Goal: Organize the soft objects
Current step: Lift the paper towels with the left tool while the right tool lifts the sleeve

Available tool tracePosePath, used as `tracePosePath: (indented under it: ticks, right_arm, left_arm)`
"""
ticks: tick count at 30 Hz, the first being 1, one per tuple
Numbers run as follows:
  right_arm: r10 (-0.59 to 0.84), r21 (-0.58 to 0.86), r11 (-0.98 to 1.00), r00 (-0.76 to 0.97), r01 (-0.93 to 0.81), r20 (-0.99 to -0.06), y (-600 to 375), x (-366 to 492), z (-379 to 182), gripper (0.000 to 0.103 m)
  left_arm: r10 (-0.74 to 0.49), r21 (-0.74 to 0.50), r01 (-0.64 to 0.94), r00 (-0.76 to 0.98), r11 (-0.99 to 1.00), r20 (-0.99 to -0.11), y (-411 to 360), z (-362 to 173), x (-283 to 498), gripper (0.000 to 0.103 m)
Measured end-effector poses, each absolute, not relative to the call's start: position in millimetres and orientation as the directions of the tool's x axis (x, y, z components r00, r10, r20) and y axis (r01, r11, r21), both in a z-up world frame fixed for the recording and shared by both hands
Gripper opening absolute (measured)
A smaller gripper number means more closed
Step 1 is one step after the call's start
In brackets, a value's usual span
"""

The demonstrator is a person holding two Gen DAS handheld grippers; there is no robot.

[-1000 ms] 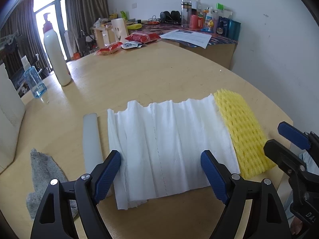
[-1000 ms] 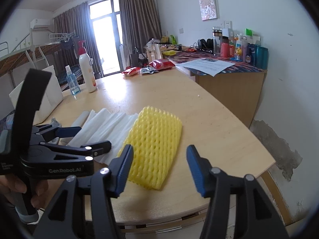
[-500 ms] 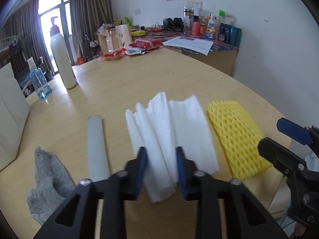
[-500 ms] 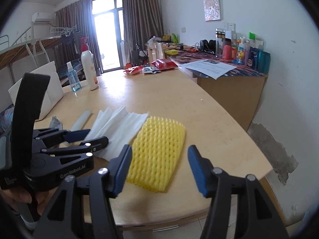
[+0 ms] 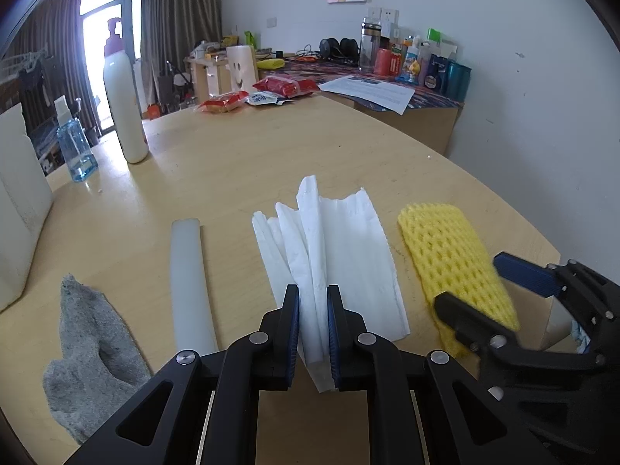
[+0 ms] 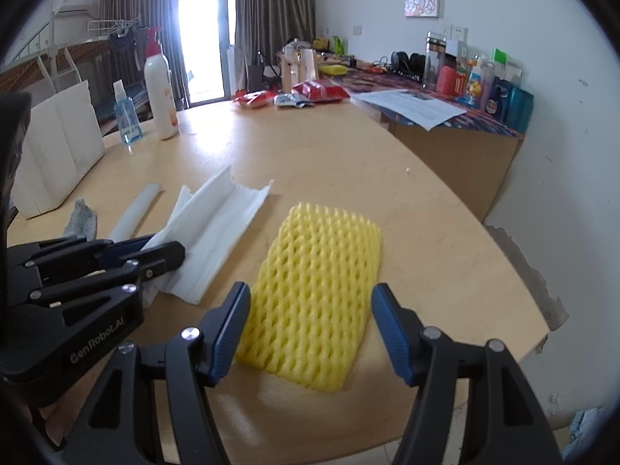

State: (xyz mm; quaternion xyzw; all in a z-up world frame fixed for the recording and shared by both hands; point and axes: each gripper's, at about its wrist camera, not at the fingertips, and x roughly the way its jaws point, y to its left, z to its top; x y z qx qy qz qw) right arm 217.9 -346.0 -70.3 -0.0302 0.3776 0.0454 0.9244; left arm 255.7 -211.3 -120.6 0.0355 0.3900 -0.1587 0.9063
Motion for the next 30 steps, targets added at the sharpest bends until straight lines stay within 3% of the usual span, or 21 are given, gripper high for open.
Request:
tracePosePath:
  ticks: [5,7,9,14,24,30]
  right_arm:
    - [0.043,-0.042,0.994,0.702,-0.103,-0.711,-336.6,220.1,-71.3,0.065]
    - [0.054,-0.041,0.992,0.703,-0.118,-0.709,-333.8,219.5,-69.6,0.048]
    - [0.07,-0.027,0.992,0.702,-0.125,-0.709,-333.2,218.8,-68.9,0.038]
    - [0.107,0.024,0.992,0.713,-0.125,-0.693,-338.0,213.8,-68.4,0.03]
    - [0.168,0.124,0.986,0.772,-0.116,-0.613,-347.5,196.3,-42.7,0.026]
    - [0.177,0.097,0.984,0.816,-0.148,-0.551,-339.2,180.1,-23.0,0.026]
  left_arm:
    - [-0.271,-0.069,0.321,0.644,0.945,-0.716,-208.6,-120.0,252.9,0.014]
    - [-0.272,-0.069,0.322,0.644,0.944,-0.715,-208.2,-120.0,252.2,0.013]
    - [-0.269,-0.065,0.323,0.645,0.944,-0.715,-208.2,-119.7,253.0,0.009]
    - [-0.298,-0.063,0.357,0.654,0.932,-0.696,-210.8,-116.3,249.2,0.005]
    - [-0.356,-0.095,0.381,0.705,0.92,-0.614,-192.7,-84.4,230.1,0.005]
    - [-0.361,-0.075,0.388,0.746,0.919,-0.559,-179.7,-57.9,206.5,0.005]
